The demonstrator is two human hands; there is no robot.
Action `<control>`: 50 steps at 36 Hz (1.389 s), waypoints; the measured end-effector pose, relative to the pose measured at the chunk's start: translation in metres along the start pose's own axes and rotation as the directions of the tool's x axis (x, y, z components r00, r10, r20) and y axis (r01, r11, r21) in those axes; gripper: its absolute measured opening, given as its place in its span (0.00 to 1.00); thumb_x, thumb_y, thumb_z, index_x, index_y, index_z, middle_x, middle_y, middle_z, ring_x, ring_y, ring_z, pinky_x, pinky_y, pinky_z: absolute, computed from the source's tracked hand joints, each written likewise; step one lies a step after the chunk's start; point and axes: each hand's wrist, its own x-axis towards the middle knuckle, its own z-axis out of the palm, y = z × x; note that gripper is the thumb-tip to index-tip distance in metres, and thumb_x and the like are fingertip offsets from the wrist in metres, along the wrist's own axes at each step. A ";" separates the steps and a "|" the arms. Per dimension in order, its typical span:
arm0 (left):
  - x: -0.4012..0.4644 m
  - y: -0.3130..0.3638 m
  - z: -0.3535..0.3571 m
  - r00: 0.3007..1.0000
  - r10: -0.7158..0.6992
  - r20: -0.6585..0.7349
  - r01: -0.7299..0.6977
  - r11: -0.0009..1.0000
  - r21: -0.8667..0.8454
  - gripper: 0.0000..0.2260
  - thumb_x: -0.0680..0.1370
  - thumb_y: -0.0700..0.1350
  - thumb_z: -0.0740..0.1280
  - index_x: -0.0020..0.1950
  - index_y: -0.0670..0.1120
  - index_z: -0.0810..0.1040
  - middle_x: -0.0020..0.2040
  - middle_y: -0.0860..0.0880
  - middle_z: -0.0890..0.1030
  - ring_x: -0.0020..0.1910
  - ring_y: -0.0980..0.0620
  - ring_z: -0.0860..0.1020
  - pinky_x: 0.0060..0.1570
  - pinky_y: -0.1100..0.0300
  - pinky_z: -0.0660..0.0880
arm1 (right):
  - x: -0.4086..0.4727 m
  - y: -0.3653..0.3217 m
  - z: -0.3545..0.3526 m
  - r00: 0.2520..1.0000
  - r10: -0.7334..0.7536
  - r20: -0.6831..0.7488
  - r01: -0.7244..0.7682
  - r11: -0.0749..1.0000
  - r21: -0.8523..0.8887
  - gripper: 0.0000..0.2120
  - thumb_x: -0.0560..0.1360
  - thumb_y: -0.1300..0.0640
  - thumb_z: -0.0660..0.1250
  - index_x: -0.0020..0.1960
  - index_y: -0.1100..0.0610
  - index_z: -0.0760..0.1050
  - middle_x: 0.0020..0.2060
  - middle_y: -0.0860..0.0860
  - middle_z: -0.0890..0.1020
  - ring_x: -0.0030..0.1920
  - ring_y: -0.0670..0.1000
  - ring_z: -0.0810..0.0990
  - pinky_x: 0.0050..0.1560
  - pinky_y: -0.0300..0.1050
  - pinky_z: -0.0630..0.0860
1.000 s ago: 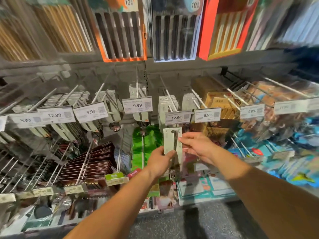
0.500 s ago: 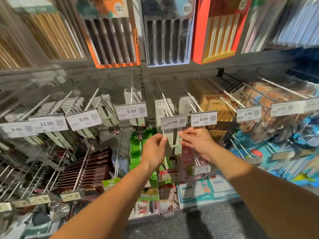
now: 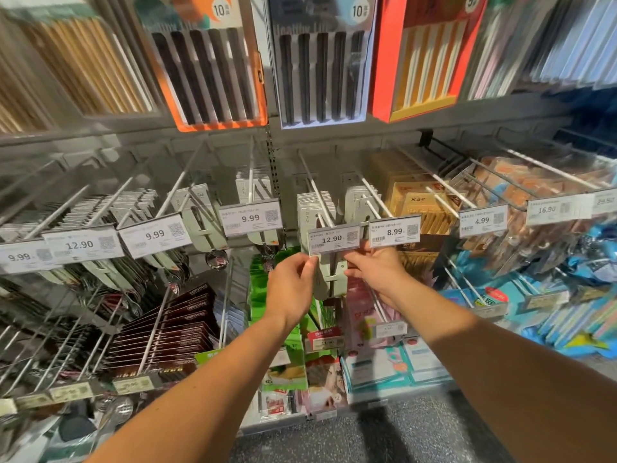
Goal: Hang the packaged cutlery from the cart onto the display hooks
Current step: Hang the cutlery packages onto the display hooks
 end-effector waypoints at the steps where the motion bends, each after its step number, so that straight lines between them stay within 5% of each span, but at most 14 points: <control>1: 0.002 0.000 0.000 1.000 -0.013 0.001 0.013 1.000 0.009 0.16 0.84 0.49 0.61 0.36 0.49 0.74 0.30 0.52 0.76 0.31 0.55 0.72 0.34 0.60 0.69 | 0.001 0.000 0.001 1.000 -0.002 -0.002 0.002 1.000 -0.007 0.08 0.75 0.66 0.71 0.49 0.54 0.79 0.46 0.48 0.84 0.44 0.50 0.84 0.52 0.49 0.82; 6: 0.012 0.008 0.001 0.998 -0.057 -0.031 0.059 0.995 0.076 0.18 0.83 0.46 0.61 0.33 0.48 0.73 0.30 0.53 0.75 0.31 0.53 0.70 0.31 0.64 0.64 | 0.007 0.000 0.004 0.998 -0.011 -0.064 0.005 0.995 -0.100 0.10 0.76 0.66 0.68 0.48 0.52 0.76 0.46 0.50 0.81 0.49 0.52 0.83 0.49 0.44 0.82; 11: 0.031 0.007 0.003 0.995 -0.085 -0.059 0.092 0.986 0.137 0.12 0.84 0.42 0.60 0.53 0.38 0.82 0.41 0.44 0.81 0.29 0.58 0.70 0.28 0.75 0.67 | 0.016 0.009 0.001 0.994 0.055 -0.093 -0.076 0.969 -0.235 0.05 0.77 0.58 0.68 0.44 0.52 0.74 0.40 0.52 0.82 0.41 0.52 0.82 0.52 0.51 0.81; 16: 0.047 0.002 0.004 0.997 -0.053 -0.063 0.065 0.974 0.216 0.09 0.82 0.40 0.63 0.57 0.44 0.83 0.49 0.44 0.85 0.37 0.50 0.79 0.37 0.69 0.74 | 0.023 0.016 0.001 0.994 0.108 -0.026 -0.110 0.928 -0.355 0.06 0.80 0.59 0.65 0.45 0.59 0.76 0.34 0.49 0.80 0.27 0.41 0.78 0.23 0.28 0.69; 20: 0.063 -0.004 0.010 0.994 0.010 -0.106 0.017 0.967 0.256 0.10 0.81 0.43 0.65 0.47 0.43 0.84 0.43 0.45 0.86 0.35 0.49 0.81 0.34 0.57 0.80 | 0.027 0.020 0.002 0.992 0.123 0.024 -0.099 0.890 -0.445 0.10 0.78 0.58 0.67 0.54 0.64 0.78 0.36 0.51 0.82 0.30 0.42 0.79 0.28 0.30 0.72; 24: 0.066 -0.004 0.011 0.996 0.003 -0.088 0.026 0.944 0.328 0.09 0.82 0.44 0.65 0.49 0.45 0.85 0.45 0.46 0.86 0.32 0.52 0.75 0.25 0.73 0.65 | 0.026 0.020 0.000 0.991 0.119 0.065 -0.074 0.873 -0.482 0.08 0.78 0.58 0.68 0.52 0.63 0.79 0.36 0.51 0.83 0.32 0.44 0.81 0.32 0.34 0.76; 29: 0.044 -0.004 0.007 0.989 -0.135 -0.062 0.147 0.947 0.285 0.09 0.82 0.45 0.63 0.57 0.43 0.81 0.49 0.43 0.84 0.40 0.50 0.72 0.40 0.63 0.67 | 0.010 0.021 -0.001 0.987 0.102 0.128 -0.036 0.898 -0.438 0.07 0.79 0.56 0.67 0.44 0.57 0.79 0.36 0.51 0.82 0.35 0.47 0.81 0.37 0.38 0.78; 36: -0.009 -0.004 -0.005 0.973 -0.174 0.151 0.121 0.944 0.308 0.11 0.82 0.45 0.62 0.55 0.44 0.83 0.52 0.43 0.84 0.52 0.43 0.80 0.52 0.58 0.74 | -0.040 0.021 -0.001 0.991 0.047 0.123 0.012 0.899 -0.438 0.04 0.79 0.59 0.67 0.47 0.59 0.79 0.37 0.53 0.82 0.36 0.48 0.80 0.40 0.43 0.80; 41: -0.061 0.011 -0.017 0.910 -0.134 0.393 -0.017 0.934 0.356 0.10 0.80 0.41 0.62 0.53 0.42 0.83 0.51 0.43 0.84 0.52 0.44 0.81 0.46 0.62 0.74 | -0.092 0.025 -0.007 0.995 0.053 0.088 -0.015 0.922 -0.387 0.05 0.79 0.63 0.66 0.43 0.59 0.77 0.34 0.55 0.80 0.33 0.51 0.78 0.42 0.50 0.79; 45: -0.104 0.027 -0.025 0.883 -0.085 0.461 -0.089 0.935 0.343 0.08 0.80 0.42 0.61 0.45 0.48 0.80 0.42 0.46 0.83 0.40 0.48 0.80 0.32 0.65 0.70 | -0.142 0.031 -0.016 0.998 0.044 0.046 -0.022 0.917 -0.398 0.07 0.80 0.61 0.65 0.42 0.57 0.75 0.35 0.54 0.80 0.31 0.49 0.78 0.34 0.43 0.78; 50: -0.146 0.046 -0.022 0.840 -0.041 0.541 -0.148 0.942 0.301 0.09 0.80 0.42 0.62 0.47 0.41 0.81 0.46 0.40 0.85 0.47 0.42 0.83 0.44 0.55 0.80 | -0.204 0.032 -0.040 1.000 0.017 -0.017 -0.021 0.935 -0.353 0.02 0.80 0.62 0.64 0.50 0.60 0.75 0.38 0.56 0.80 0.32 0.51 0.78 0.40 0.50 0.78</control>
